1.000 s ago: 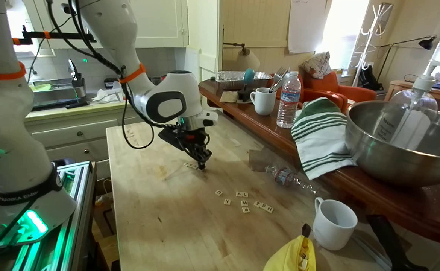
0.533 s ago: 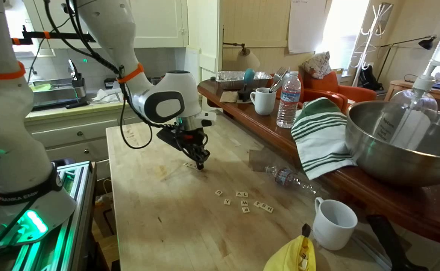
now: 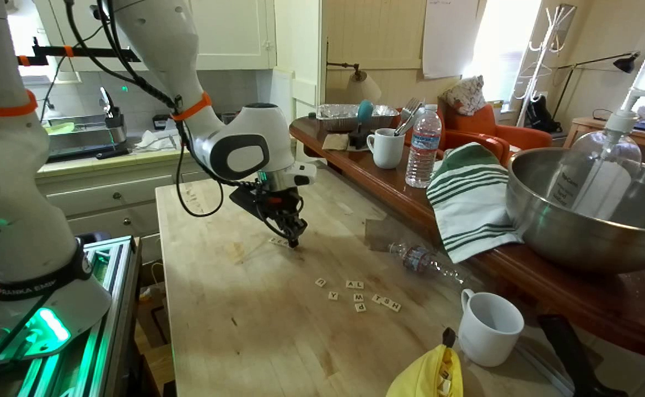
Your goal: Use the tiles to create the word 'Zero'.
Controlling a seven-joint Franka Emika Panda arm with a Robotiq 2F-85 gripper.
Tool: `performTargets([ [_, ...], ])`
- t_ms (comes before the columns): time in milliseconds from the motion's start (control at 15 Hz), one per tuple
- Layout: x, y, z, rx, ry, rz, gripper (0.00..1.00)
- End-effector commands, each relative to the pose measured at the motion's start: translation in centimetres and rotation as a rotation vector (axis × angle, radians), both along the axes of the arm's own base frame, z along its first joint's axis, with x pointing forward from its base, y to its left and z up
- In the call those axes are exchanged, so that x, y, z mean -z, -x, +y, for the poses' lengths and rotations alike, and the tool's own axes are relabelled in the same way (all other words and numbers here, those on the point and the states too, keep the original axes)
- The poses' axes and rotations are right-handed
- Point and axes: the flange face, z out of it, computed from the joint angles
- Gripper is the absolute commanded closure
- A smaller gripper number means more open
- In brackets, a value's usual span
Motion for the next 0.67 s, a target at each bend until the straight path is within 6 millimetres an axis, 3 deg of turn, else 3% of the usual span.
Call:
performTargets([
  [0,1.19,0.77,0.7,0.012,-0.026,-0.005,1.0],
  [600,0.85,0.7,0.6,-0.003,-0.023,-0.018,1.0],
])
